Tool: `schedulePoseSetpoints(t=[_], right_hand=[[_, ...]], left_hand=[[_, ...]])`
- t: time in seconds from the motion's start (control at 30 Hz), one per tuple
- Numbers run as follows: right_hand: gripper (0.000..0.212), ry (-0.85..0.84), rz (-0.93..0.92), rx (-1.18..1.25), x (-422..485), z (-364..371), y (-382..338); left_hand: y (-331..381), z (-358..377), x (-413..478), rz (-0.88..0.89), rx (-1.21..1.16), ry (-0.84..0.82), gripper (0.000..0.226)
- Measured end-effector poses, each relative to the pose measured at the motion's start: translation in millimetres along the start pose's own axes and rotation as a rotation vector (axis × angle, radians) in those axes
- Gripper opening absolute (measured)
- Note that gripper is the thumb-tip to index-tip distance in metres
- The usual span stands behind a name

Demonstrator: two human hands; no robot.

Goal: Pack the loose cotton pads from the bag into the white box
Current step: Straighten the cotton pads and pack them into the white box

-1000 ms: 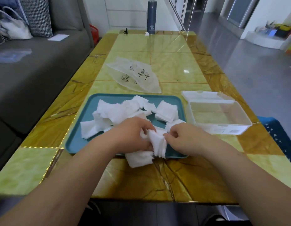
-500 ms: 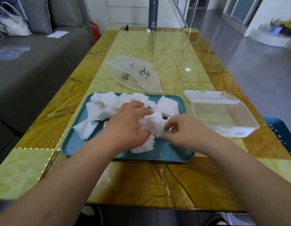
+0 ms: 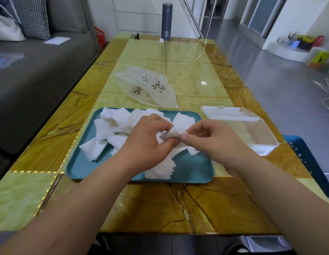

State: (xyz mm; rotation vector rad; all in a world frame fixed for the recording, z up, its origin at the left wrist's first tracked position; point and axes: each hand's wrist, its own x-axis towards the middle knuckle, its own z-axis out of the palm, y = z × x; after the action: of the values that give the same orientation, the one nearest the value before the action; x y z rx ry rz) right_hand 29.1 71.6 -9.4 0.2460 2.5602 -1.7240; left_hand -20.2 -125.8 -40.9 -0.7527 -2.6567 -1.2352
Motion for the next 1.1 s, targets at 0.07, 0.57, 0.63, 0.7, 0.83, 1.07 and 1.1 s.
schedulePoseSetpoints(t=[0.07,0.57,0.63,0.7,0.83,1.07,1.1], right_hand=[[0.019,-0.015,0.044,0.232,-2.1,-0.4,-0.5],[0.009,-0.005,0.228,0.739,20.3,8.2,9.7],[0.01,0.024,0.224,0.755,20.6,8.7,8.7],[0.015,0.048,0.226,0.775,21.6,9.0,8.7],[0.02,0.045,0.241,0.814,21.0,11.6,8.0],[0.028,-0.093,0.194,0.821,17.7,16.1,5.1],[0.029,-0.091,0.195,0.814,18.2,16.5,5.4]], left_hand=[[5.2,-1.5,1.4,-0.042,-0.084,0.018,0.002],[16.7,-3.5,2.3,-0.31,-0.436,0.105,0.008],[16.8,-4.5,1.9,-0.325,-0.427,0.116,0.011],[14.5,-6.4,1.6,-0.334,-0.409,0.132,0.016],[11.9,-9.4,1.2,-0.336,-0.401,0.145,0.02],[17.1,-10.0,1.3,-0.332,-0.409,0.122,0.004],[17.0,-10.5,1.1,-0.334,-0.406,0.112,0.005]])
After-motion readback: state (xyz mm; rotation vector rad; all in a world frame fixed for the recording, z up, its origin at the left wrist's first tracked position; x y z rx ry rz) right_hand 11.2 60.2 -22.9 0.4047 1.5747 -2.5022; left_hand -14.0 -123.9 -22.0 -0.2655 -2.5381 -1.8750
